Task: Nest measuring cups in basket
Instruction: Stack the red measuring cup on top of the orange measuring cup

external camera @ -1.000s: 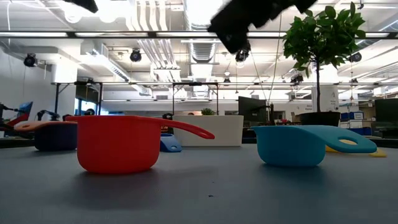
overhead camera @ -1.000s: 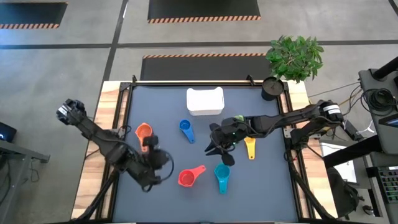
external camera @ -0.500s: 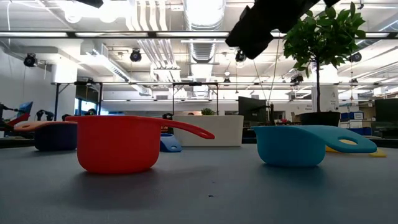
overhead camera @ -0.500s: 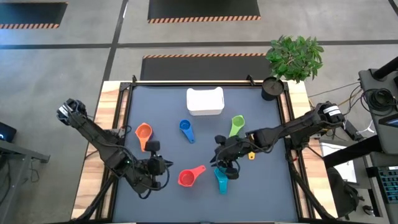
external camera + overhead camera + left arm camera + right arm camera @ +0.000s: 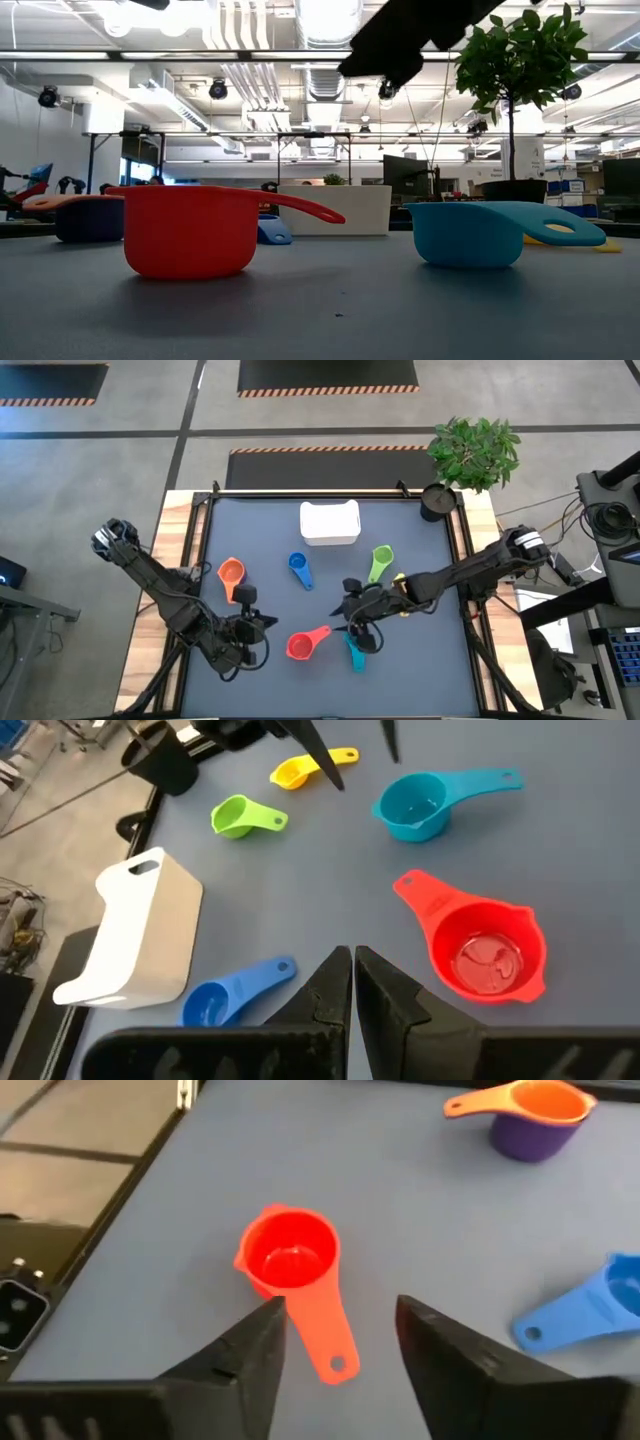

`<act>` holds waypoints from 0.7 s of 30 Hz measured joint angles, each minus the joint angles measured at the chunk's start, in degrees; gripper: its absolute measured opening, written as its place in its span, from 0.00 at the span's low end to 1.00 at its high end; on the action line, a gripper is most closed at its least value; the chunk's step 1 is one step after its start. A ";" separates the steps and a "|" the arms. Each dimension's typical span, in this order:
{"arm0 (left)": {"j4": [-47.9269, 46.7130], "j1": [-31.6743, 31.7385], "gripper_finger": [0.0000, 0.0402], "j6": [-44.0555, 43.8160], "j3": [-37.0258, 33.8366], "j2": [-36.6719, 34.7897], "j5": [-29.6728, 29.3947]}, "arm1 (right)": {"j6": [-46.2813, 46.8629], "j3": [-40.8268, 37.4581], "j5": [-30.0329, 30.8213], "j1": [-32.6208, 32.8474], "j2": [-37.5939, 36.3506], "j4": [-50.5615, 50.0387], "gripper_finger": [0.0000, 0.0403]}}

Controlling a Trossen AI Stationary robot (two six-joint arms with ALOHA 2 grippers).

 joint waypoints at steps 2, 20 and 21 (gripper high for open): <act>-0.23 -0.18 0.00 0.02 -0.22 -0.14 -0.02 | -0.62 1.84 -0.05 0.00 2.43 -0.17 0.51; -1.71 -5.10 0.00 -4.01 -1.46 -5.37 -2.72 | -9.60 28.25 -3.40 -0.02 24.32 -22.12 0.74; -1.75 -5.16 0.00 -4.85 -1.48 -5.37 -2.68 | -9.62 28.92 -3.54 -0.02 24.77 -22.80 0.74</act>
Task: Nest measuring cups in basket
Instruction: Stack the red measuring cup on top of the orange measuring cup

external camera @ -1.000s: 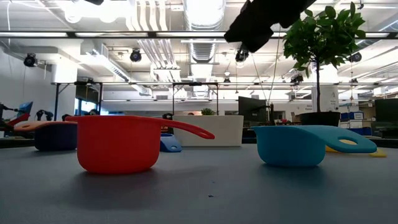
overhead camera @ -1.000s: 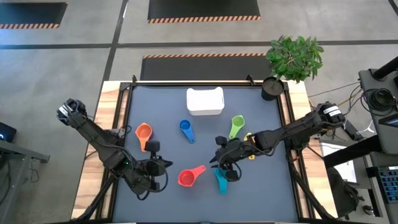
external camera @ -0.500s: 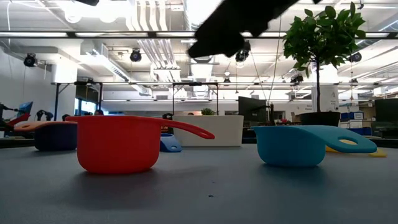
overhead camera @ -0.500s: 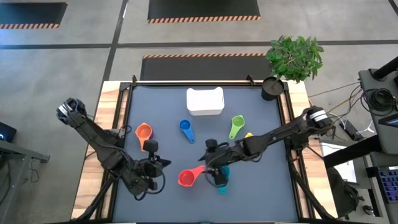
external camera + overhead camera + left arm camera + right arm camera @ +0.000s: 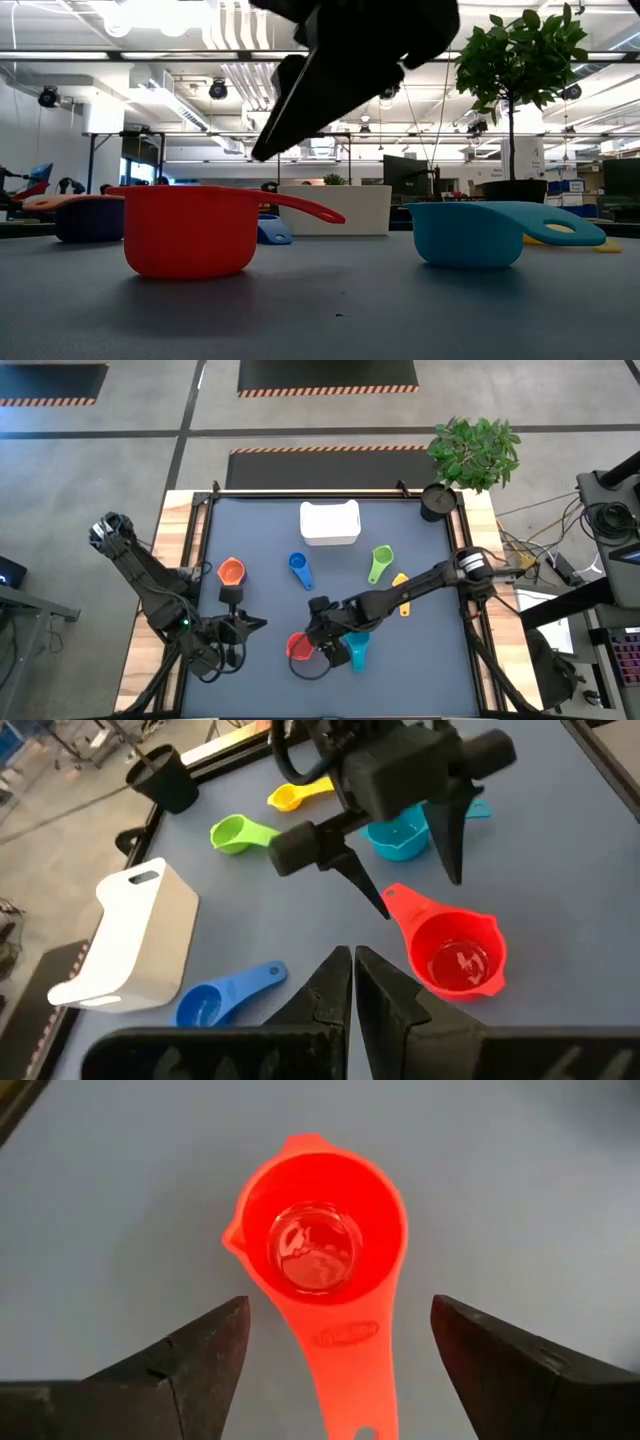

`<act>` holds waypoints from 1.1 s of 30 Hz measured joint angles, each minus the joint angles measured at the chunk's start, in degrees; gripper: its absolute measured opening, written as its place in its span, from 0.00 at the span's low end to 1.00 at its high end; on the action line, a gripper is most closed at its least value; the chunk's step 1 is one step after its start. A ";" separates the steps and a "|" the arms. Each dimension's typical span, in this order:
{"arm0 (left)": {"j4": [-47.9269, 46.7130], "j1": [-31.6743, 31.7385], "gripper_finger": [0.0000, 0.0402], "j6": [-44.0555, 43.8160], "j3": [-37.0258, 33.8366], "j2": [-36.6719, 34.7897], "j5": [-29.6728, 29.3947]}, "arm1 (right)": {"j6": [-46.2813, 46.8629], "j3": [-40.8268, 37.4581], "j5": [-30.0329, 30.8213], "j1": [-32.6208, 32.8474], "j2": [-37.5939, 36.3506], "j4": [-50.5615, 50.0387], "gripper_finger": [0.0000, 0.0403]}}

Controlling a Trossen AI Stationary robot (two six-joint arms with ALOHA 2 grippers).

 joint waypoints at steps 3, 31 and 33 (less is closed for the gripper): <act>1.10 0.00 0.00 -3.05 -0.38 0.10 -0.07 | -0.35 1.04 -0.20 0.00 1.00 -1.83 0.72; 27.36 5.63 0.12 -8.39 -0.46 19.01 18.11 | -2.08 -5.88 -1.60 0.43 -17.17 -14.32 0.64; 27.82 5.66 0.21 -8.47 0.90 21.18 18.08 | -1.15 -8.31 -1.56 0.61 -19.66 -13.68 0.64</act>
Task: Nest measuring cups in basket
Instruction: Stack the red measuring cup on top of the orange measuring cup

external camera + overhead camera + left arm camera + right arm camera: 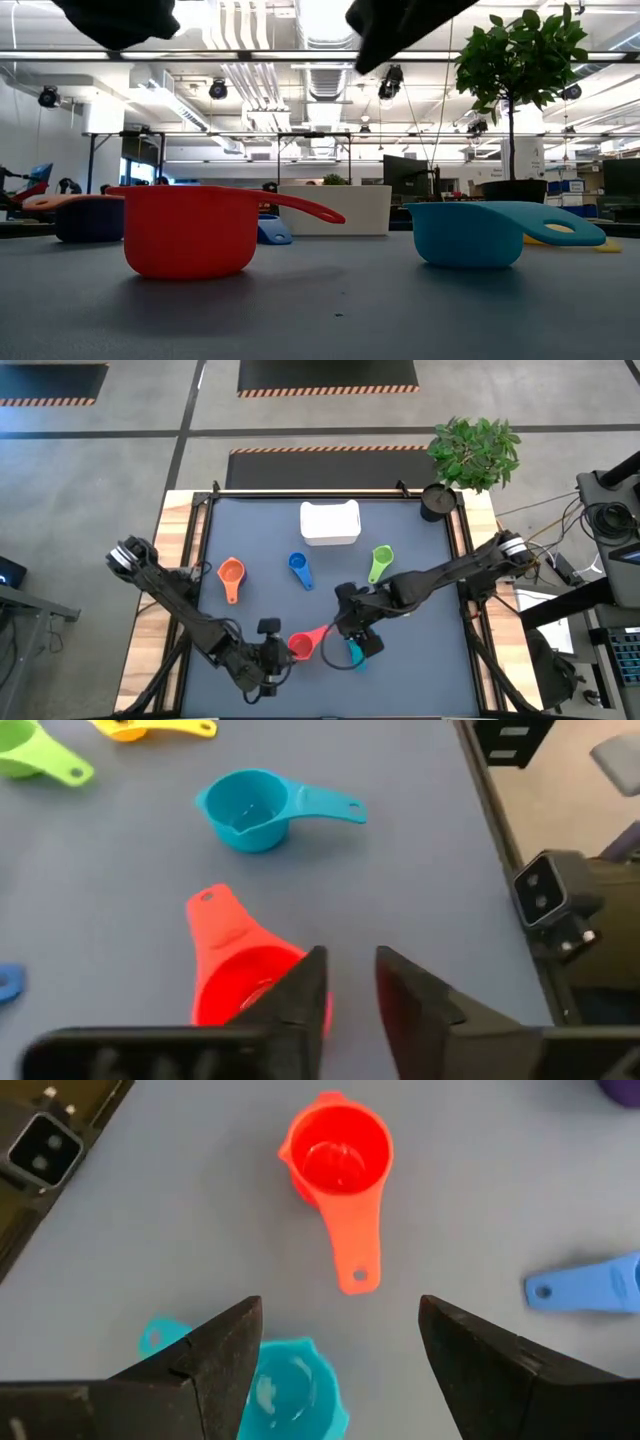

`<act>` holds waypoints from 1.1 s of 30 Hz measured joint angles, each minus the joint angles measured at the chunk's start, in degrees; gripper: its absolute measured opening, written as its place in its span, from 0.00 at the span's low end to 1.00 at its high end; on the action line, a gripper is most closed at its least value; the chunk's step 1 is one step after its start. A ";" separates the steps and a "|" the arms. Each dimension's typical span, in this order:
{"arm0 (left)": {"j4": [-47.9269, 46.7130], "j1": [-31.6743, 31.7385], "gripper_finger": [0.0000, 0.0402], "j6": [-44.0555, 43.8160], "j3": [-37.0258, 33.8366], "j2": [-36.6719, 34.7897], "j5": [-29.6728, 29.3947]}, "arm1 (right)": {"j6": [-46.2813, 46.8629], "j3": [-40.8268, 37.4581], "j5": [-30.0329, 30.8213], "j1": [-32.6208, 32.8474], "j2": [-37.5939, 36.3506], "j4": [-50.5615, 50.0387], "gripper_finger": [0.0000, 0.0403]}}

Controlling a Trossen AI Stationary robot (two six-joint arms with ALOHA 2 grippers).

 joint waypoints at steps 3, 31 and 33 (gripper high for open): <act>-2.55 0.00 0.35 1.10 2.75 3.77 -0.63 | 0.80 -3.88 0.03 0.13 -3.57 3.01 0.64; -19.54 2.73 0.16 2.71 12.67 17.80 1.94 | 2.09 -19.44 0.42 0.16 -17.34 14.88 0.64; -19.64 2.71 0.07 3.30 12.67 17.78 1.90 | 2.07 -19.69 0.44 0.16 -17.34 14.80 0.64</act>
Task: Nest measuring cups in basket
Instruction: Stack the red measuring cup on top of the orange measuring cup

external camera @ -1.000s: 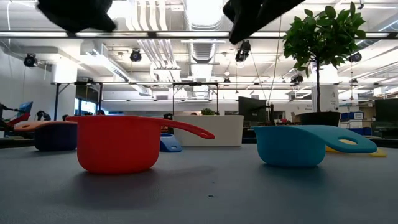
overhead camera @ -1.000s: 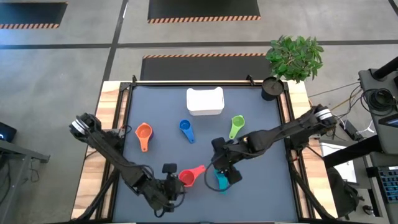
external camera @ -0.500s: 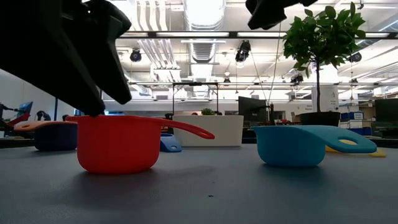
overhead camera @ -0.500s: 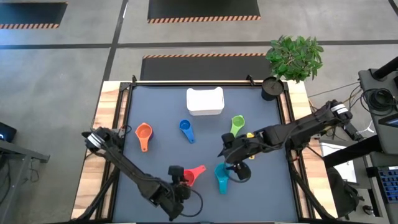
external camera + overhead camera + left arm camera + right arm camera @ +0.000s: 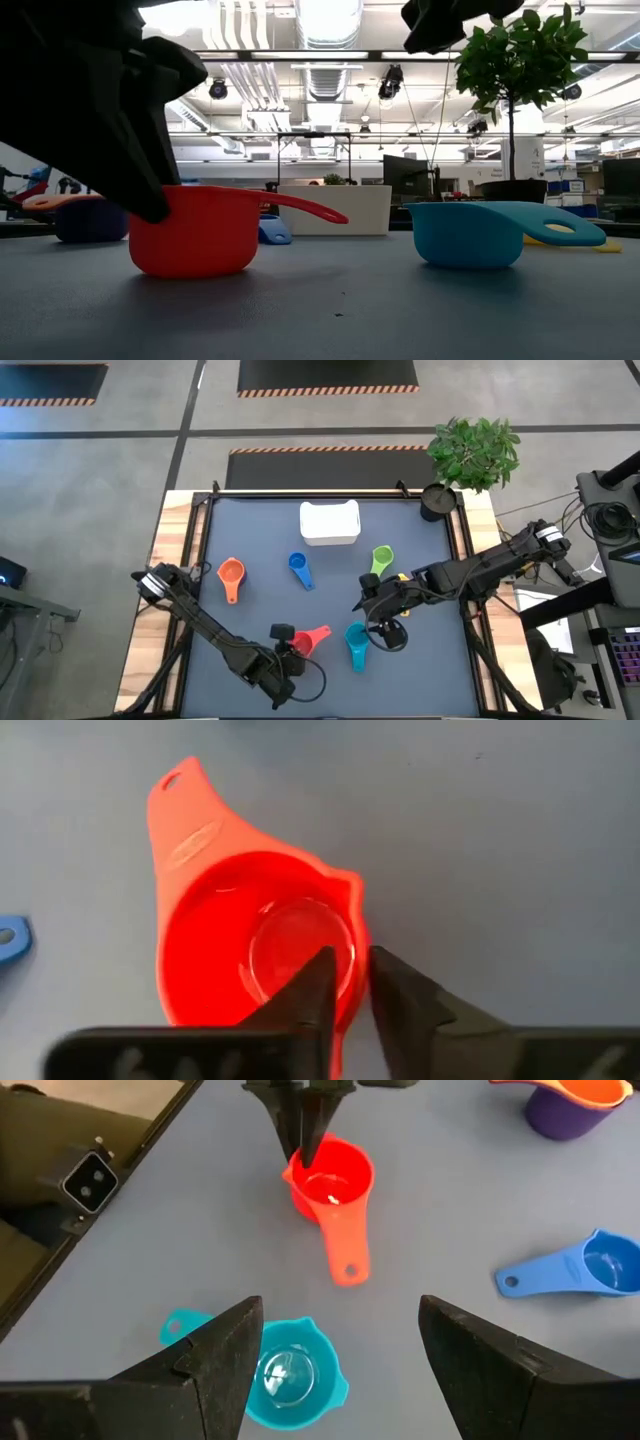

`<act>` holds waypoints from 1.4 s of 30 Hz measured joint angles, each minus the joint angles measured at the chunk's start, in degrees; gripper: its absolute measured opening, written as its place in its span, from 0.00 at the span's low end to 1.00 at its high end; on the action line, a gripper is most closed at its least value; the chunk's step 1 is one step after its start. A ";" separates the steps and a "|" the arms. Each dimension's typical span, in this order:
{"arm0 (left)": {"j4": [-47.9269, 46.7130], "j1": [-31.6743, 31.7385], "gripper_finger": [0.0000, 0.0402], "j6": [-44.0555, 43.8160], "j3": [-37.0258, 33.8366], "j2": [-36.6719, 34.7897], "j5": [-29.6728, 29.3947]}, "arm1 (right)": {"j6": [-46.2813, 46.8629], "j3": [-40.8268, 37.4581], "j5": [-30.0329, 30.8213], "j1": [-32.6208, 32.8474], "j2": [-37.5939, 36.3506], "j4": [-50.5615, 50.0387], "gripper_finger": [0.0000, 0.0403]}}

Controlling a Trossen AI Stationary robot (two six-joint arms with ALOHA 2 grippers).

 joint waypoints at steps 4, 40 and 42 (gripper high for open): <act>-1.04 0.02 0.02 0.94 0.00 -0.43 -0.33 | 0.00 -0.47 0.04 0.00 0.00 1.14 0.64; -34.50 6.39 0.00 -18.68 -24.19 -44.46 -0.37 | -1.02 -1.04 0.21 -0.17 0.02 6.22 0.64; -33.79 7.22 0.00 -19.12 -25.85 -45.01 -0.35 | -1.22 -1.04 0.43 -0.17 0.02 6.21 0.64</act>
